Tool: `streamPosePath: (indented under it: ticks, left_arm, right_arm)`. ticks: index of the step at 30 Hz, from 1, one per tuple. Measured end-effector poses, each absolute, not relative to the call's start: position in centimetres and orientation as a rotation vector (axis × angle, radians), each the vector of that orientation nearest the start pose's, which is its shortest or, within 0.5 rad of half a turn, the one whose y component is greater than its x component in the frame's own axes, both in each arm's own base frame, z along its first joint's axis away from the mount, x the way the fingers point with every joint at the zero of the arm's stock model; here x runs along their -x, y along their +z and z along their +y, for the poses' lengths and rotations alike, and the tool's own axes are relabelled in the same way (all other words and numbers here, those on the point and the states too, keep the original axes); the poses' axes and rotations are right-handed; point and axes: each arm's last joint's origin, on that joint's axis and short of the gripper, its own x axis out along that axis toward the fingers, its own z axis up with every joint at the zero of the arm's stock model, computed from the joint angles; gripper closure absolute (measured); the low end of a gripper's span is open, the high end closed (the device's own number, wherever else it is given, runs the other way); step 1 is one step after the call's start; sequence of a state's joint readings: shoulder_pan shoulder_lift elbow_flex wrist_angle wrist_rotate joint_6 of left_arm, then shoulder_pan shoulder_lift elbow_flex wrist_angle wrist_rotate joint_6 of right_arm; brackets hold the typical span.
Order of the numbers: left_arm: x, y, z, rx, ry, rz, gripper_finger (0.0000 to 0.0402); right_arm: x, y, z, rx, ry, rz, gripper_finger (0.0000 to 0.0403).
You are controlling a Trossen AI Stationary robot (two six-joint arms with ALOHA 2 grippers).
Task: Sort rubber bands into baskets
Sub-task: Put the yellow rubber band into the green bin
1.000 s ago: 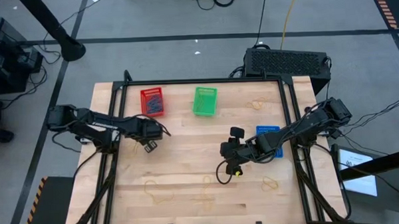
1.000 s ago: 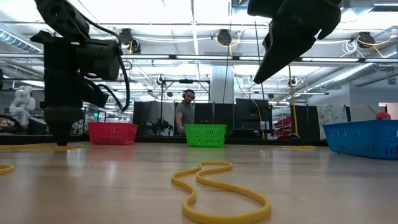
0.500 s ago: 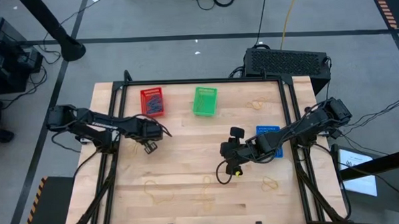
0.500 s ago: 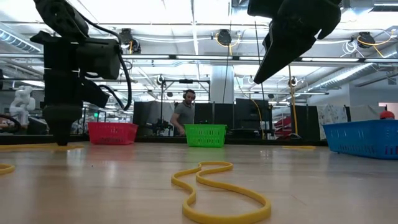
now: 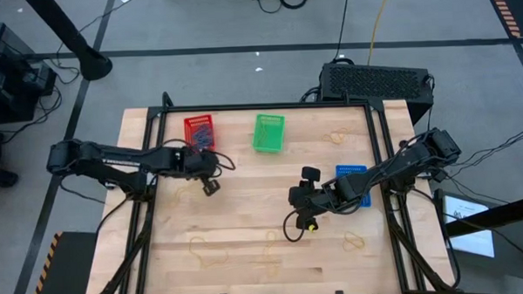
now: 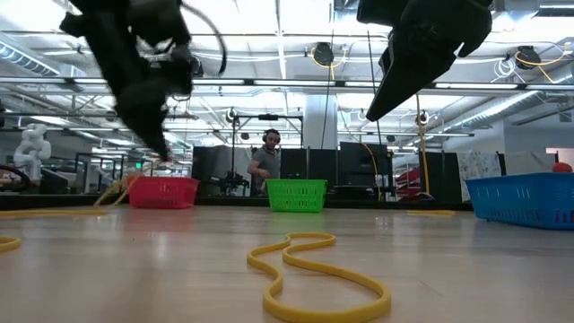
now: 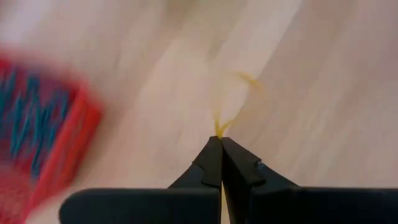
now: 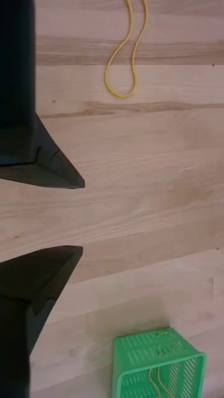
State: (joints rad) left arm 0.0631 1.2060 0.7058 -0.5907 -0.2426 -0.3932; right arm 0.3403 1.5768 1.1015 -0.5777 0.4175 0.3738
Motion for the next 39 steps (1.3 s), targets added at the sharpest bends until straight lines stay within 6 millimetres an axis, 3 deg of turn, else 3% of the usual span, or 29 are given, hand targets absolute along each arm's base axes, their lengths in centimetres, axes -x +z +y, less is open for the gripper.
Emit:
streamPosePath:
  ticks: [5,10,17,26,29,39]
  left_arm:
    - [-23.6,22.4,2.3,0.214,0.403,0.763,0.0400]
    - [-26.1,23.7,3.9,0.209,0.351,0.511,0.0400]
    - [-28.1,23.3,8.9,0.238,0.415,0.410,0.0400]
    - [-31.8,24.9,14.5,0.290,0.407,0.336,0.0400]
    - [-33.0,24.3,15.5,0.298,0.418,0.357,0.0401]
    - [-34.6,19.3,16.6,0.332,0.439,0.497,0.0390]
  right_arm:
    - [-30.0,22.7,9.4,0.045,-0.249,0.941,0.0250]
    - [-30.0,22.7,9.4,0.046,-0.249,0.940,0.0250]
    - [-30.0,22.7,9.4,0.050,-0.246,0.940,0.0250]
    - [-29.9,22.7,9.4,0.073,-0.236,0.947,0.0250]
    - [-29.9,22.7,9.3,0.073,-0.236,0.949,0.0250]
    - [-29.7,22.5,9.3,0.078,-0.238,0.974,0.0250]
